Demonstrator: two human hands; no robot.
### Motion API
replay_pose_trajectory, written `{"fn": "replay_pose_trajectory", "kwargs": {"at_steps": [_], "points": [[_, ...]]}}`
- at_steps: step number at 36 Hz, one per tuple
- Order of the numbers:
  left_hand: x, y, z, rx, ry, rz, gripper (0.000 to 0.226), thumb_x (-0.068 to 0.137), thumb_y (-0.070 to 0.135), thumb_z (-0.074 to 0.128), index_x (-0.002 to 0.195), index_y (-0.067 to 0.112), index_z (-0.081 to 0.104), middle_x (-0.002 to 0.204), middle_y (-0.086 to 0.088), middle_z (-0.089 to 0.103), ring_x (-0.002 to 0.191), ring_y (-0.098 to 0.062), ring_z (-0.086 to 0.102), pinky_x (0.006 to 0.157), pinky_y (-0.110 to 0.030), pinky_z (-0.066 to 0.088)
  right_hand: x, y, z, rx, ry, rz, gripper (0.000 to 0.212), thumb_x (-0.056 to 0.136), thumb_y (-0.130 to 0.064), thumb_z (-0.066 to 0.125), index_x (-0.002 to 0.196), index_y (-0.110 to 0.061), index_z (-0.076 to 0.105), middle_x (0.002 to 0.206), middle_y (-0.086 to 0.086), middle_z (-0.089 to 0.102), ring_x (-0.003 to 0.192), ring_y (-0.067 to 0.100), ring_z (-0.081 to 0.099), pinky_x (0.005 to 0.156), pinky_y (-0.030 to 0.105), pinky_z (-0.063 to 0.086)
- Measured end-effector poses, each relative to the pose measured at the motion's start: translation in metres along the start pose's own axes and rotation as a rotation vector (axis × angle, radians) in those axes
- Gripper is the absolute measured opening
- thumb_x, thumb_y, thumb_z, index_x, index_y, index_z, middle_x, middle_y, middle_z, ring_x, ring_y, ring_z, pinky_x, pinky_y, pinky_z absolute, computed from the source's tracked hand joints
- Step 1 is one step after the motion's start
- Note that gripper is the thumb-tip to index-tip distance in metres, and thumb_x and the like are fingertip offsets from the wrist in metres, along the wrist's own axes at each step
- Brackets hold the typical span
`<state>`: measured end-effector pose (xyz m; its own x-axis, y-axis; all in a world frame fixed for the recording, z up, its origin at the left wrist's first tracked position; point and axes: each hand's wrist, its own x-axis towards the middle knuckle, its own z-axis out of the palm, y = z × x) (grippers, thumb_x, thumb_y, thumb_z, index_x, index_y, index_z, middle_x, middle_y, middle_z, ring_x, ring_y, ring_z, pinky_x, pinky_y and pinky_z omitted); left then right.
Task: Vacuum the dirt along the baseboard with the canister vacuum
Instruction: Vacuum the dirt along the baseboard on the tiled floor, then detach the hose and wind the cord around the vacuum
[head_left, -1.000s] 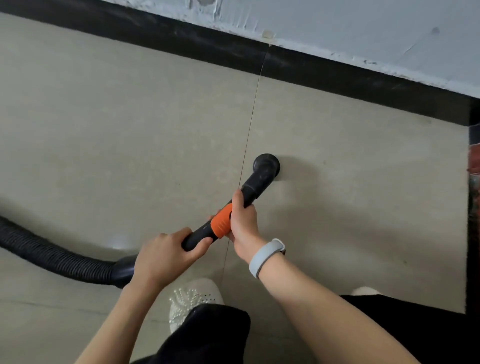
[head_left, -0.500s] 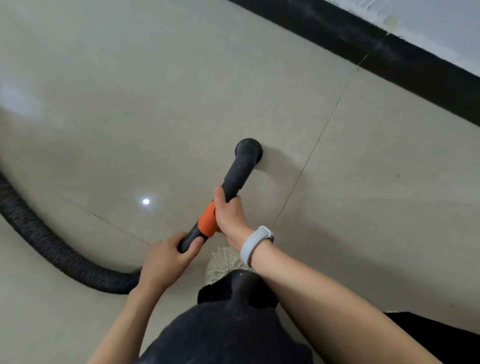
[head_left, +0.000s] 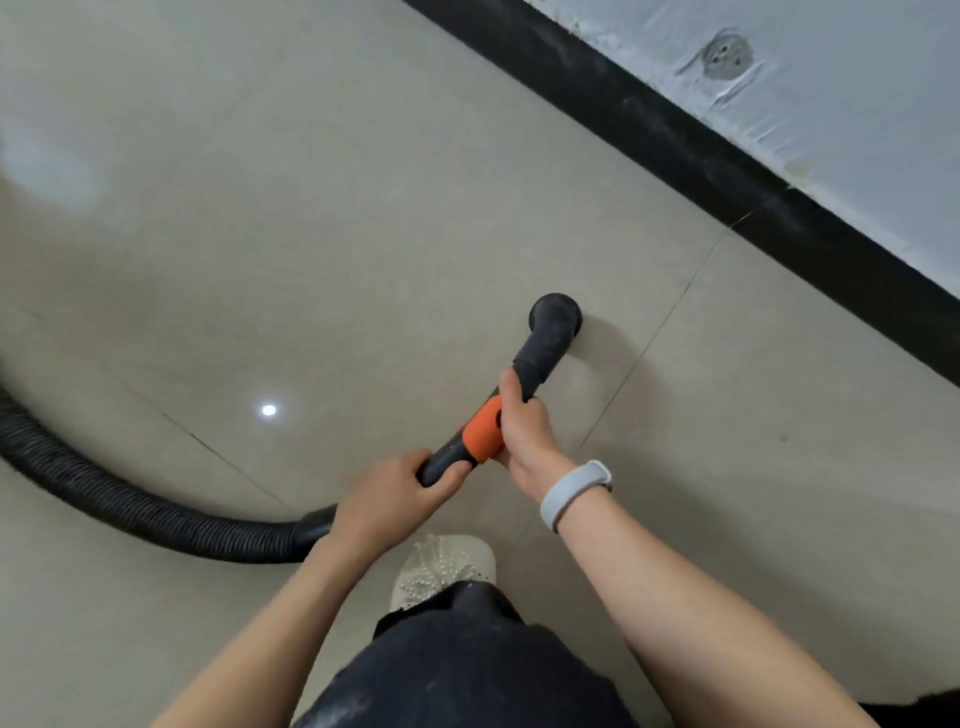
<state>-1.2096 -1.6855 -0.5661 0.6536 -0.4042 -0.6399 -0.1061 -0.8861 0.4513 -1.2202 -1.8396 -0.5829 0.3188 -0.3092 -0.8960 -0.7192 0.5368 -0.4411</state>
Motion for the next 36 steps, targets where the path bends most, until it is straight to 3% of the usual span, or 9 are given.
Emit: {"fn": "replay_pose_trajectory", "kwargs": {"at_steps": [3,7,10,15,18,20,26,29,36], "points": [[0.019,0.037,0.006,0.052,-0.089,0.096,0.046,0.089,0.064,0.046,0.068,0.024,0.048,0.056,0.006,0.049,0.054,-0.014,0.048,0.050,-0.031,0.031,0.004,-0.012,-0.038,0.082,0.073,0.020,0.047,0.094,-0.053,0.046,0.104,-0.007,0.047,0.106,0.016,0.060,0.104,0.038,0.062,0.091,0.053,0.053],[0.043,0.090,0.016,0.151,-0.143,0.178,0.049,0.088,0.068,0.042,0.068,0.024,0.048,0.063,0.006,0.054,0.064,-0.018,0.056,0.053,-0.029,0.037,0.005,-0.035,-0.090,0.233,0.184,0.023,0.038,0.099,-0.044,0.044,0.088,-0.009,0.045,0.093,0.014,0.060,0.091,0.037,0.066,0.090,0.053,0.053],[0.053,0.125,0.028,0.221,-0.212,0.229,0.050,0.088,0.070,0.041,0.068,0.024,0.047,0.064,0.006,0.054,0.067,-0.019,0.057,0.058,-0.030,0.041,0.005,-0.040,-0.127,0.342,0.242,0.040,0.039,0.101,-0.043,0.042,0.098,-0.004,0.046,0.084,0.011,0.057,0.074,0.029,0.064,0.083,0.049,0.055],[0.049,0.166,0.034,0.335,-0.390,0.257,0.053,0.087,0.072,0.041,0.072,0.022,0.047,0.066,0.004,0.052,0.066,-0.019,0.053,0.059,-0.030,0.039,-0.011,-0.032,-0.167,0.520,0.260,0.152,0.035,0.101,-0.042,0.041,0.096,-0.007,0.043,0.085,0.015,0.058,0.073,0.032,0.065,0.085,0.051,0.053],[0.032,0.184,0.022,0.412,-0.465,0.214,0.058,0.084,0.076,0.040,0.073,0.020,0.050,0.066,0.002,0.055,0.059,-0.016,0.053,0.059,-0.030,0.042,-0.033,-0.032,-0.180,0.644,0.226,0.285,0.038,0.101,-0.042,0.042,0.117,-0.007,0.042,0.094,0.017,0.059,0.091,0.036,0.064,0.087,0.051,0.050],[0.018,0.198,0.005,0.470,-0.485,0.194,0.063,0.082,0.079,0.038,0.076,0.018,0.053,0.067,0.001,0.059,0.060,-0.016,0.057,0.064,-0.030,0.048,-0.053,-0.038,-0.186,0.712,0.207,0.392,0.048,0.100,-0.043,0.045,0.133,-0.009,0.040,0.118,0.018,0.058,0.113,0.036,0.058,0.088,0.050,0.047],[-0.040,0.244,-0.073,0.562,-0.350,0.234,0.061,0.083,0.079,0.036,0.070,0.021,0.050,0.067,0.004,0.053,0.067,-0.018,0.053,0.056,-0.029,0.034,-0.133,-0.087,-0.181,0.796,0.219,0.388,0.060,0.096,-0.046,0.053,0.141,-0.011,0.035,0.137,0.017,0.049,0.116,0.036,0.056,0.084,0.050,0.048],[-0.084,0.259,-0.127,0.521,-0.249,0.209,0.058,0.084,0.076,0.039,0.064,0.022,0.045,0.063,0.005,0.050,0.064,-0.018,0.050,0.057,-0.030,0.033,-0.191,-0.125,-0.168,0.766,0.161,0.325,0.058,0.096,-0.048,0.050,0.140,-0.013,0.034,0.136,0.018,0.050,0.105,0.036,0.058,0.080,0.050,0.051],[-0.201,0.276,-0.272,0.370,-0.112,0.105,0.055,0.086,0.072,0.042,0.066,0.021,0.044,0.062,0.006,0.050,0.067,-0.020,0.053,0.054,-0.030,0.033,-0.343,-0.217,-0.107,0.558,0.024,0.205,0.042,0.098,-0.047,0.047,0.122,-0.013,0.040,0.128,0.019,0.053,0.111,0.038,0.058,0.094,0.052,0.050]]}}
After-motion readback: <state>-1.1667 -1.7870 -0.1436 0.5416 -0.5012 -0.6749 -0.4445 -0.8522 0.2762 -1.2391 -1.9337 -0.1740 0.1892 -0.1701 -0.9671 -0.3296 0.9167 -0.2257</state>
